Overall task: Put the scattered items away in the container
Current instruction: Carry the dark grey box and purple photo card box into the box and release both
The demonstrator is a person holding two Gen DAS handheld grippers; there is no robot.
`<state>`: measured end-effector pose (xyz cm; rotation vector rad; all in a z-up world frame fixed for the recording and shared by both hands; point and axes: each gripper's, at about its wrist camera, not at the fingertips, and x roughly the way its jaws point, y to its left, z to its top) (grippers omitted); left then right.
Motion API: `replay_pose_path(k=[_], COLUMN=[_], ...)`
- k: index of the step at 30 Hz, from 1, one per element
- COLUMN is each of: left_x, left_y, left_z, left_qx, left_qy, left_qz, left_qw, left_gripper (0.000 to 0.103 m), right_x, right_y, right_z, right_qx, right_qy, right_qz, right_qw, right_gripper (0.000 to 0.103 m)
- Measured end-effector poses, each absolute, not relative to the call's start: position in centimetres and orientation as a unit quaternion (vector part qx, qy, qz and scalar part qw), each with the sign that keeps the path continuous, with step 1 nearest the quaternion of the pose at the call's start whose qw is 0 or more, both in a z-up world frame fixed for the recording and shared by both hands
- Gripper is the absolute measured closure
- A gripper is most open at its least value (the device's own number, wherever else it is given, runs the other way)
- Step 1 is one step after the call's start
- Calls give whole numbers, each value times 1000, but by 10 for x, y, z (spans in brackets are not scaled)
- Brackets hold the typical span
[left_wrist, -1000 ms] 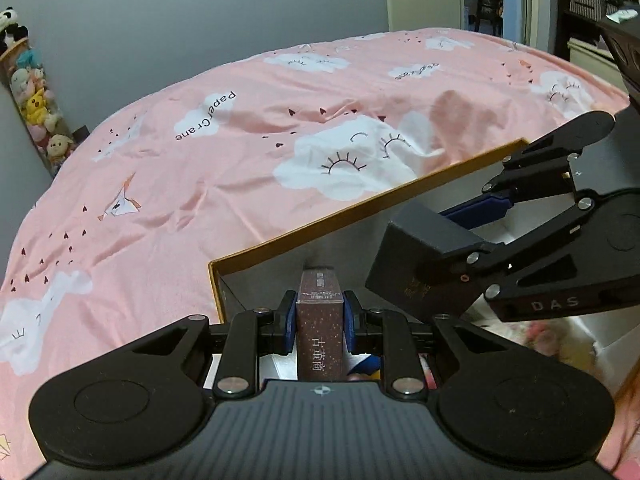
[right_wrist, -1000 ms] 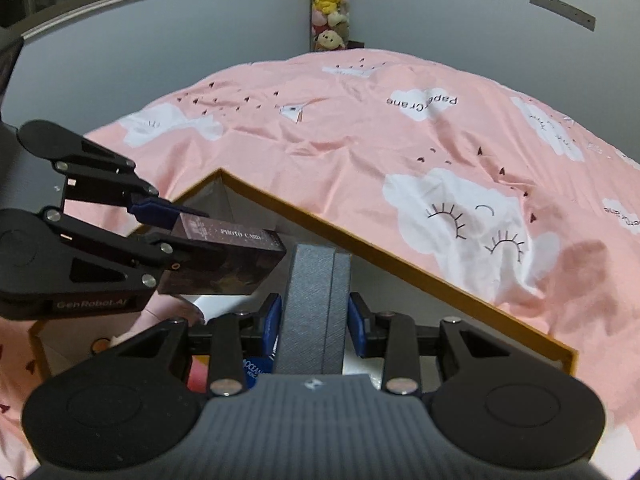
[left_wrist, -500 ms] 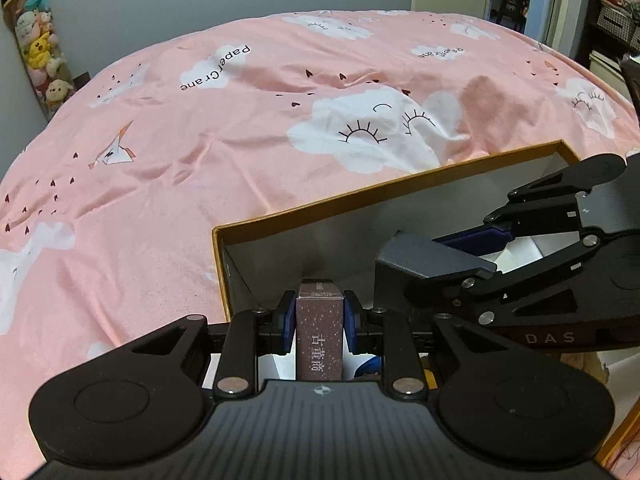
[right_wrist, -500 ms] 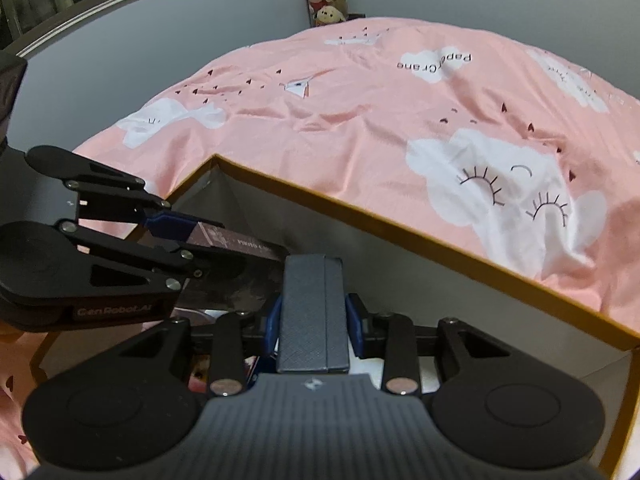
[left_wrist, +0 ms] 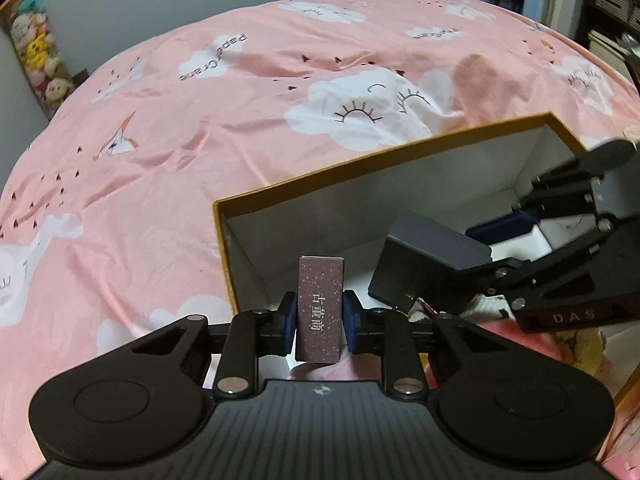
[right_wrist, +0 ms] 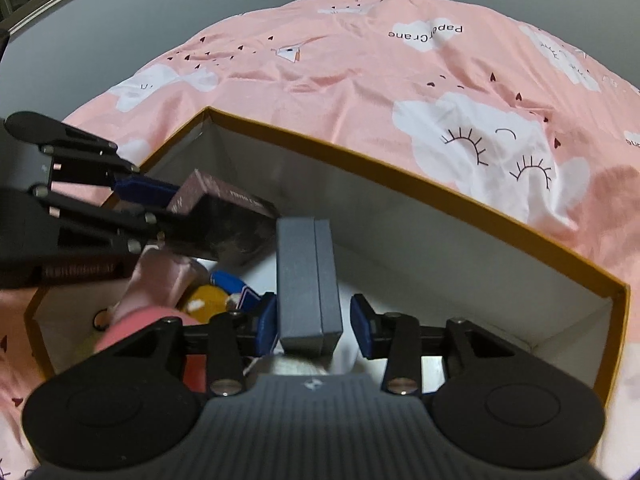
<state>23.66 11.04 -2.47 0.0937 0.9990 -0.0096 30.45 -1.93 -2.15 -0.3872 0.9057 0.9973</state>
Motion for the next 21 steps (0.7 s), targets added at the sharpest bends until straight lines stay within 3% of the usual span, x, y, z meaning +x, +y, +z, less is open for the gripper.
replay_pose_path(k=[12, 21], left_x=[266, 265], left_y=[135, 142], left_z=[-16, -13], left_qx=[-66, -99], left_qy=[546, 534], left_qz=[38, 47], left_qw=[834, 838], left_gripper=[76, 75], right_x=[299, 302], right_y=[5, 12], right_z=[-19, -23], right_qx=[-186, -142], right_qy=[373, 385], right_qz=[488, 503], right_qw=[767, 761], right_gripper=[67, 65])
